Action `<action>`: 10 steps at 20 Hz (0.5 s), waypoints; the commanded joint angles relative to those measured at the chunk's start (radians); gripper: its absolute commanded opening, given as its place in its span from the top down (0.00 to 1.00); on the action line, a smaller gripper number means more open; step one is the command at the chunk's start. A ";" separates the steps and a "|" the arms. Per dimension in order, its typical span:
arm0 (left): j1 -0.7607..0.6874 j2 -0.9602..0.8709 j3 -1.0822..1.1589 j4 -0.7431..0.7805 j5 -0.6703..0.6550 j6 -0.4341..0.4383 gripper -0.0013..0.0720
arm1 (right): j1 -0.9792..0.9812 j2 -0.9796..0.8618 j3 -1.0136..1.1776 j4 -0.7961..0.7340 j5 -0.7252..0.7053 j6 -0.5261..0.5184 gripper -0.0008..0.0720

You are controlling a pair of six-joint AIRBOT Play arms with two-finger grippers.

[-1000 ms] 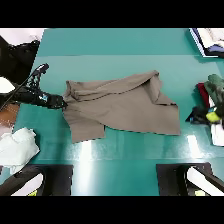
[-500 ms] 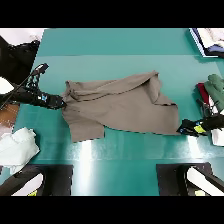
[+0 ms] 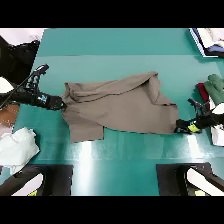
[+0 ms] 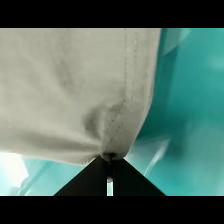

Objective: Fold the shirts.

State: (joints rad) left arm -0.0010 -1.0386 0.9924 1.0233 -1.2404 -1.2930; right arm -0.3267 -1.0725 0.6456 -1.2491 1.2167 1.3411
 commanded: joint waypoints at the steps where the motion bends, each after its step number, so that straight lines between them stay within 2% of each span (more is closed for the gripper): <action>1: 0.000 0.002 0.101 -0.014 -0.002 -0.019 0.94 | 0.006 0.093 0.111 0.113 -0.011 0.002 0.96; 6: 0.000 0.038 0.540 -0.012 0.005 -0.019 0.94 | 0.006 0.211 0.488 0.408 -0.198 0.001 0.97; 10: 0.000 0.044 0.990 -0.005 0.053 -0.017 0.94 | 0.006 0.237 0.833 0.435 -0.301 0.001 0.97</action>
State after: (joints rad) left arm -0.0006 -1.0000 1.6966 1.0119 -1.2217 -1.3109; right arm -0.3206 -0.8623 1.2549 -0.8806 1.0096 1.3426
